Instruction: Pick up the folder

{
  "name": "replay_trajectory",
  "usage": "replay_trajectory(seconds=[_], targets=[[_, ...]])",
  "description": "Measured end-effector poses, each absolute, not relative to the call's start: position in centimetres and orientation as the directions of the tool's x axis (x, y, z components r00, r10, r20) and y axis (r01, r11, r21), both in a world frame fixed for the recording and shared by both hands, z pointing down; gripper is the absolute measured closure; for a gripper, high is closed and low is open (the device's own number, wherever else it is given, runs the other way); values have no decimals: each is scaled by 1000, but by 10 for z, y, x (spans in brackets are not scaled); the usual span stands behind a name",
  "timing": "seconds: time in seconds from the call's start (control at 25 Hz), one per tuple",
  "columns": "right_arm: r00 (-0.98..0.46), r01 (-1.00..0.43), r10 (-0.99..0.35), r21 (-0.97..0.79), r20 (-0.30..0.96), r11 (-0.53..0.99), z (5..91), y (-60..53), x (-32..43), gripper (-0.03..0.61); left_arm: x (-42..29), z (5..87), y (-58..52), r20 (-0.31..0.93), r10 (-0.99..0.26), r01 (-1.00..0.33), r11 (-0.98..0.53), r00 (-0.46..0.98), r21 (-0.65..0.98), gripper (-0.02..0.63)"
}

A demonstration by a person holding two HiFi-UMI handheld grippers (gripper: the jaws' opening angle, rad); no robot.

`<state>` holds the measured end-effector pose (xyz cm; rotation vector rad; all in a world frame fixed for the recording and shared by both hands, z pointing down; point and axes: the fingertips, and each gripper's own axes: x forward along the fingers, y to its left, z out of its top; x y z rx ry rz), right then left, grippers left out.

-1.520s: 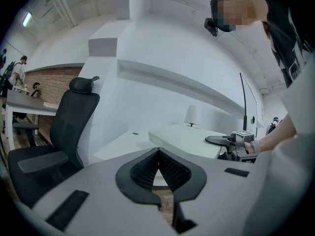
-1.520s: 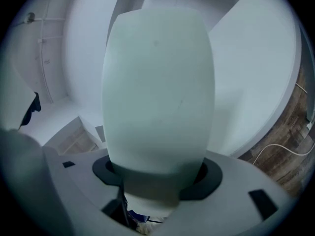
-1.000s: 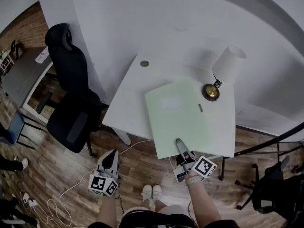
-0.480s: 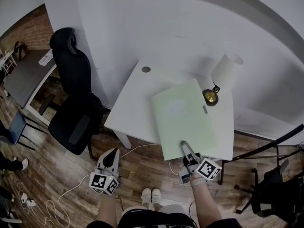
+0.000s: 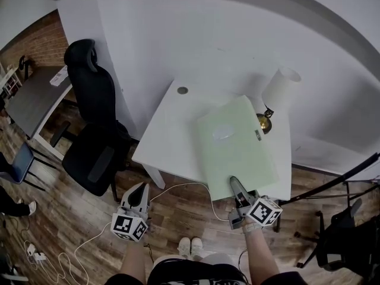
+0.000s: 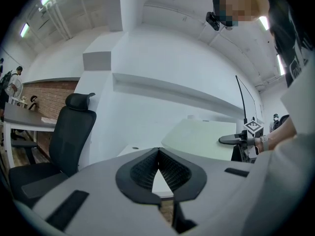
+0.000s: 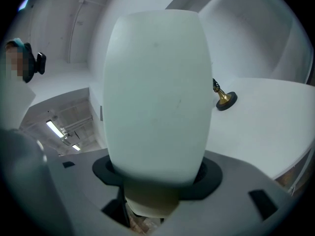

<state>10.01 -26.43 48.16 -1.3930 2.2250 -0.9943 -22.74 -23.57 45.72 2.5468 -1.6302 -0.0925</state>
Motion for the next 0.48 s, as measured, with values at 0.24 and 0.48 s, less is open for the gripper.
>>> replay_trajectory(seconds=[0.24,0.48], targets=[[-471,-681,-878,-666,80,305,472,-262,102,282,-227,448,-235,-4,-909,-902,-415,417,123,601],[-463,-723,-882,-612,86,320,465,-260,104,282,-230,443,-232,-14,-913,-906,-406,408,119,601]])
